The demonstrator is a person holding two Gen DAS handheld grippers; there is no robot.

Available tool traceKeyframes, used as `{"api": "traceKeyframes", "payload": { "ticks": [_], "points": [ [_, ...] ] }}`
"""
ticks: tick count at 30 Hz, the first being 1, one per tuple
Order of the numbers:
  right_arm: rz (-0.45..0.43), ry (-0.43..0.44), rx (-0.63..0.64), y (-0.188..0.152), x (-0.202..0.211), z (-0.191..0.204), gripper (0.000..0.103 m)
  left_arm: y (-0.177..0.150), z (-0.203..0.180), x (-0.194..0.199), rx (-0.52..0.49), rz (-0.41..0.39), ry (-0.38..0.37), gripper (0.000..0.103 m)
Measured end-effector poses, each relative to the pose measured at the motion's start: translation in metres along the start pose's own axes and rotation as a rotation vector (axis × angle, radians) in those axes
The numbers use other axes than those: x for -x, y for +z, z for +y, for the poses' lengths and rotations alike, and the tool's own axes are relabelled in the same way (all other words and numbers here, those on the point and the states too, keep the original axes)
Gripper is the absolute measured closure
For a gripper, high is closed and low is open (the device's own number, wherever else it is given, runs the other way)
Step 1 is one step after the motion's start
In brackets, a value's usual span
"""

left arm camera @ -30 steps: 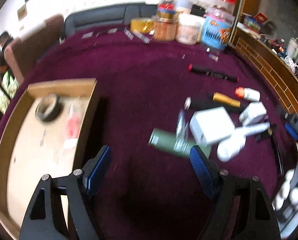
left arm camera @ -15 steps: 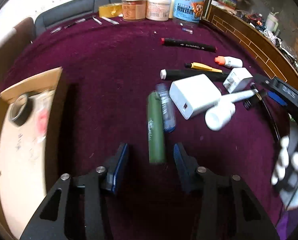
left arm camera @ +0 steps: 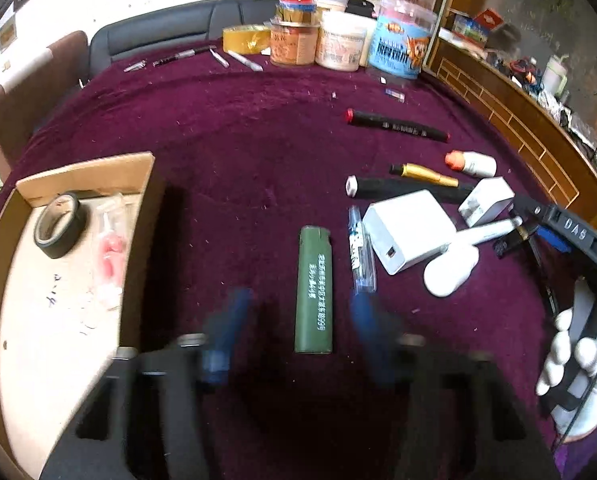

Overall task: Organize rigid objects
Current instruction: 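Close the left tool on the green lighter, then carry the lighter to the box with left tool while right tool grasps white charger block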

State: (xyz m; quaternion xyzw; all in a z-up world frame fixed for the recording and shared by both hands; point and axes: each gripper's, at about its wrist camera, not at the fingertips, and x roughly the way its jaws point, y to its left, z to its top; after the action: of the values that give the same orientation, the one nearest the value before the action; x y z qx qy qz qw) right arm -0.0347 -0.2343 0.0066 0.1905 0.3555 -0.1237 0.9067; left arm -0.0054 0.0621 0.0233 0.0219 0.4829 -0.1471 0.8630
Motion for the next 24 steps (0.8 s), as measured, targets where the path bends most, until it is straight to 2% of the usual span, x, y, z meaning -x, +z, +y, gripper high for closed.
{"api": "traceKeyframes", "payload": {
  "ticks": [2, 7, 9, 10, 11, 13, 14, 16, 17, 19, 24],
  "points": [
    [0.006, 0.002, -0.006, 0.001, -0.001, -0.001, 0.024, -0.003, 0.001, -0.001, -0.001, 0.019, -0.035, 0.089],
    [0.015, 0.003, -0.011, 0.001, -0.003, -0.002, 0.024, -0.002, -0.004, -0.001, -0.002, 0.013, -0.005, 0.086],
    [0.015, 0.004, -0.013, 0.001, -0.003, -0.003, 0.024, 0.001, -0.009, -0.011, -0.024, 0.041, 0.024, 0.075],
    [0.016, 0.004, -0.014, 0.001, -0.003, -0.003, 0.024, 0.002, -0.015, -0.012, -0.057, 0.017, 0.045, 0.071],
    [0.017, 0.004, -0.016, 0.001, -0.003, -0.003, 0.024, 0.001, -0.02, -0.016, -0.087, 0.012, 0.066, 0.063],
    [0.021, 0.004, -0.021, 0.0, -0.004, -0.005, 0.024, 0.0, -0.026, -0.018, -0.122, -0.029, 0.094, 0.061],
    [0.023, 0.004, -0.024, 0.0, -0.004, -0.005, 0.024, 0.0, -0.025, -0.018, -0.115, -0.033, 0.088, 0.062],
    [0.026, 0.008, -0.031, 0.0, -0.005, -0.007, 0.024, 0.0, -0.019, -0.016, -0.079, -0.035, 0.063, 0.081],
    [0.028, 0.009, -0.035, 0.001, -0.006, -0.008, 0.024, 0.0, -0.016, -0.013, -0.068, -0.028, 0.048, 0.087],
    [0.036, 0.013, -0.044, 0.001, -0.007, -0.01, 0.024, -0.004, -0.007, -0.003, -0.025, -0.025, -0.004, 0.087],
    [0.04, 0.019, -0.057, 0.001, -0.008, -0.013, 0.024, -0.017, 0.009, 0.045, 0.048, -0.092, -0.124, 0.087]
  ]
}}
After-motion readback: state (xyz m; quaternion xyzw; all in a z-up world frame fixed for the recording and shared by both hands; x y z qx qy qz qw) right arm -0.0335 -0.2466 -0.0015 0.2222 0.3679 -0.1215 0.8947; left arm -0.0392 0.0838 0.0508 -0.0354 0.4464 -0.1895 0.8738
